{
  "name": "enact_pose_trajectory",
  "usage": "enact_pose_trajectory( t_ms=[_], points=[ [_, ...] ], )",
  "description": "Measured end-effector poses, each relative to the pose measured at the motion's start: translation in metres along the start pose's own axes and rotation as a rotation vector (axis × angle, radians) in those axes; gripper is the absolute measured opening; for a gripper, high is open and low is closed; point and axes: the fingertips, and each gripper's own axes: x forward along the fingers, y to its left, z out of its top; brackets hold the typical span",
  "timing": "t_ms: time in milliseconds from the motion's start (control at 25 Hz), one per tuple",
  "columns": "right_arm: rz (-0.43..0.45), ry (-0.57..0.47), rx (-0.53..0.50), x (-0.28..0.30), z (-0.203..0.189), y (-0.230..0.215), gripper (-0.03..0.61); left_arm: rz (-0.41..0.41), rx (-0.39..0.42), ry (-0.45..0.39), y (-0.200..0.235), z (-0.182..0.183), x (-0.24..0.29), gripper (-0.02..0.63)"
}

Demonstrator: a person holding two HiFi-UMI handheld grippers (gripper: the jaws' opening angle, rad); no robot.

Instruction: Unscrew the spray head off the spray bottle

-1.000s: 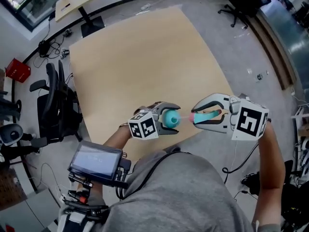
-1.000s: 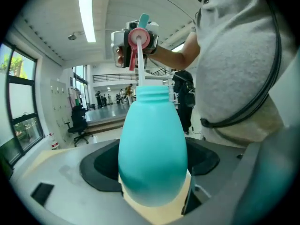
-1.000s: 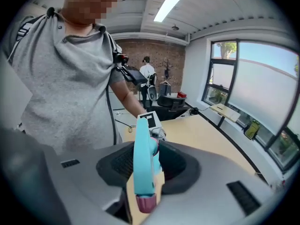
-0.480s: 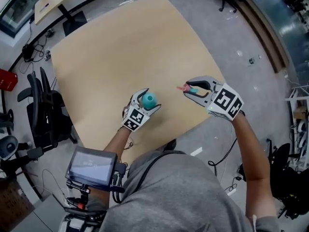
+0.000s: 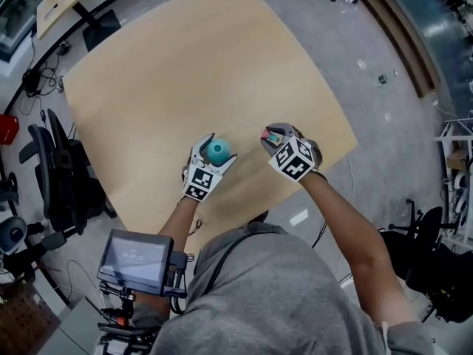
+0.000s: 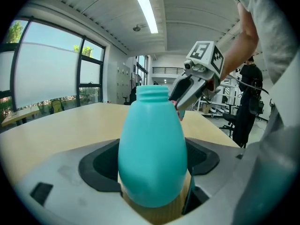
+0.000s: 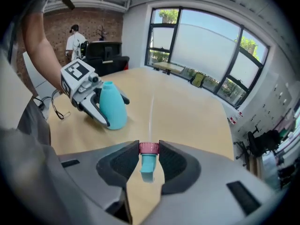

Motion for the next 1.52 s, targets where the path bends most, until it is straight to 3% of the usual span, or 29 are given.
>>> enact_pose_trajectory(
  t_ms=[360,640,1000,1160,1200,1280,1320,1400,1480,1520],
  points=[
    [-0.037,0.204,-0.203,0.051,-0.038,0.057,0.135,-0.008,-0.032,-0.001,-0.011,-0.016,-0.002,0.384],
    [0.032,0.187,-0.09,0.052,-0.044,0.076,0.137,-0.022,-0.041,-0.027,-0.015,-0.01,-0.016,0.388],
    [-0.026,-0.019,0.155,-0.003,-0.013,0.061,0.137,0.036,-0.033,-0.088,-0.019,0.006,-0.089,0.388],
    [-0.05,-0.162,0.26,-0.047,0.009,0.061,0.133,0.109,-0.053,-0.183,-0.019,0.033,-0.138,0.388],
    [-0.052,-0.209,0.287,-0.06,0.018,0.061,0.12,0.129,-0.063,-0.218,-0.018,0.045,-0.152,0.387],
    [-0.052,-0.317,0.348,-0.092,0.036,0.058,0.024,0.157,-0.079,-0.288,-0.02,0.075,-0.177,0.38],
    [-0.048,-0.372,0.379,-0.112,0.043,0.058,0.006,0.166,-0.08,-0.32,-0.024,0.093,-0.189,0.354],
    [-0.042,-0.478,0.427,-0.157,0.056,0.059,0.006,0.175,-0.086,-0.39,-0.04,0.133,-0.214,0.157],
    [-0.042,-0.586,0.452,-0.207,0.067,0.066,0.006,0.177,-0.098,-0.446,-0.059,0.166,-0.239,0.006],
    [-0.038,-0.642,0.462,-0.232,0.071,0.071,0.006,0.173,-0.091,-0.456,-0.069,0.18,-0.249,0.005]
  ],
)
